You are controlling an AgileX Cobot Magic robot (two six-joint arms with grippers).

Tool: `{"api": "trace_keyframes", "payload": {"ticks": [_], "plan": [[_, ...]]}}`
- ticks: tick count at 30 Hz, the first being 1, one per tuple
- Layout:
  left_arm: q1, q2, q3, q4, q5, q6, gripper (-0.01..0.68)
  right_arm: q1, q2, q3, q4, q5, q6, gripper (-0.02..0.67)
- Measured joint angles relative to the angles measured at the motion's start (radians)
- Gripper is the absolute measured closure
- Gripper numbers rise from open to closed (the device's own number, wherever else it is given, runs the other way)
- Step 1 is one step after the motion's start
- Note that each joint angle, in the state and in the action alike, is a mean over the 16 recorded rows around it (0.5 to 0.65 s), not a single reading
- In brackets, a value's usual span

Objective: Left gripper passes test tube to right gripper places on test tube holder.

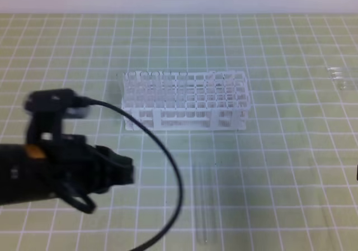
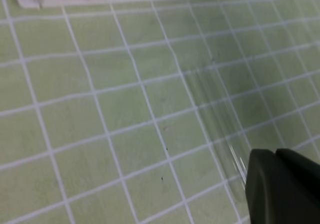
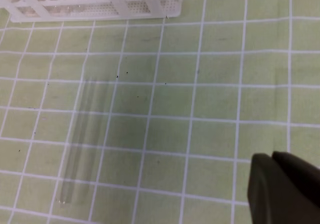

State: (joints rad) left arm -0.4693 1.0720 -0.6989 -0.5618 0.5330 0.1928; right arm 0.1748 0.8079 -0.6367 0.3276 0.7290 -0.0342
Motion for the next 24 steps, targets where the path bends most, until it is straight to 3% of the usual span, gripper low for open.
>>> {"api": "trace_keyframes", "payload": {"ticks": [14,24], "plan": [[-0.320,0.363,-0.213,0.191,0.012,-0.299,0.675,0.000,0.001,-0.001,-0.005,0.014,-0.038,0.665],[-0.438,0.544,-0.386,0.335,0.129,-0.484,0.672,0.000,0.001,-0.001,-0.007,0.028,-0.058,0.665]]}}
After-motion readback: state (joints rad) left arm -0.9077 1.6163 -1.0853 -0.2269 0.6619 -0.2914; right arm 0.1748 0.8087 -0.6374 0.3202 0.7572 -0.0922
